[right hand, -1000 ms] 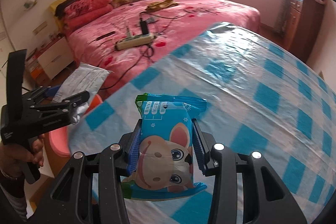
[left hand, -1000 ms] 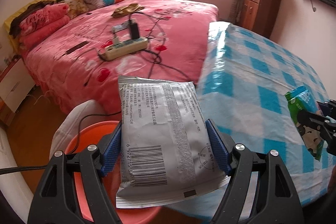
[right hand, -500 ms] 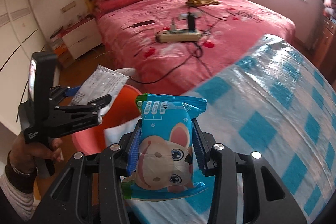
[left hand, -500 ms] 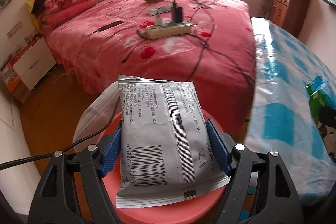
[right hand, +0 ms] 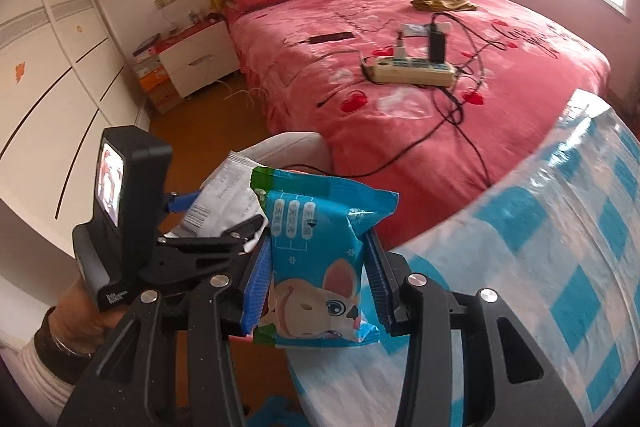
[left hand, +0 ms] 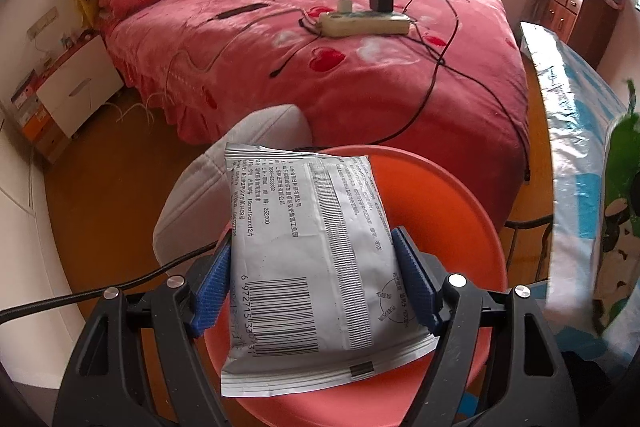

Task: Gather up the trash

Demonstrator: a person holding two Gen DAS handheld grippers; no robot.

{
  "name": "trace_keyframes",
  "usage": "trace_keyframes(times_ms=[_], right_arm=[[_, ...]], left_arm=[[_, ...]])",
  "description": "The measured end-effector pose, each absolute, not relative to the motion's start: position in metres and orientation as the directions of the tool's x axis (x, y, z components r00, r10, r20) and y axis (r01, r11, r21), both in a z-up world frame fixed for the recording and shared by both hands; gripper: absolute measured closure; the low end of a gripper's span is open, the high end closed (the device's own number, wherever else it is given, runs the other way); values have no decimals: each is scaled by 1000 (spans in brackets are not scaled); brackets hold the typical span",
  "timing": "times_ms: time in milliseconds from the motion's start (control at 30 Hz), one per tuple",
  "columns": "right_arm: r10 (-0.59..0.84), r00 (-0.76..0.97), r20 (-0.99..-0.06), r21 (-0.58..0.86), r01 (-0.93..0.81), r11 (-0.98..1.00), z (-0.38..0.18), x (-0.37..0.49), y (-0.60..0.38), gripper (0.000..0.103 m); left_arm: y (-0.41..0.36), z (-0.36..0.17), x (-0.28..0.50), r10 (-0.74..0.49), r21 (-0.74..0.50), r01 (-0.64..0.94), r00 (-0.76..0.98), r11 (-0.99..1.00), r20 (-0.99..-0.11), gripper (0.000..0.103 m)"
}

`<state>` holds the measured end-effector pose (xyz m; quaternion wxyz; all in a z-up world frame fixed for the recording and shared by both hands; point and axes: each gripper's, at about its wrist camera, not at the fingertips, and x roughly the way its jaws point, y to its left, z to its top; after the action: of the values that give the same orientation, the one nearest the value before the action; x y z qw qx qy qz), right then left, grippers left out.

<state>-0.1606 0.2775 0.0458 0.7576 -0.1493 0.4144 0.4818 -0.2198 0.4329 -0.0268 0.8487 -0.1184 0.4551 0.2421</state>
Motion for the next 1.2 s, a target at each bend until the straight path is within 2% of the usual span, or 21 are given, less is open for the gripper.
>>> trace_keyframes(times_ms=[400, 500, 567, 667, 733, 833, 1200], right_arm=[[611, 111, -784, 238, -854, 462, 20, -155, 314, 58], [599, 69, -798, 264, -853, 450, 8, -157, 320, 54], [580, 74, -811, 254, -849, 463, 1, -157, 320, 36], [585, 108, -804, 244, -837, 490, 0, -154, 309, 23], [583, 147, -799, 223, -828, 514, 3, -151, 301, 20], [580, 214, -786, 186, -813, 552, 11, -146, 287, 14], [553, 410, -725, 77, -750, 657, 36, -139, 232, 12]], left_arm=[[440, -47, -219, 283, 7, -530, 442, 848, -851, 27], [441, -51, -217, 285, 14, -532, 431, 847, -856, 27], [442, -53, -216, 295, 28, -535, 421, 845, -858, 27], [444, -54, -214, 297, 31, -542, 412, 840, -862, 24], [445, -53, -213, 307, 37, -548, 409, 835, -860, 19], [443, -50, -210, 322, 52, -551, 406, 833, -855, 18], [426, -10, -205, 397, 94, -543, 475, 834, -785, 12]])
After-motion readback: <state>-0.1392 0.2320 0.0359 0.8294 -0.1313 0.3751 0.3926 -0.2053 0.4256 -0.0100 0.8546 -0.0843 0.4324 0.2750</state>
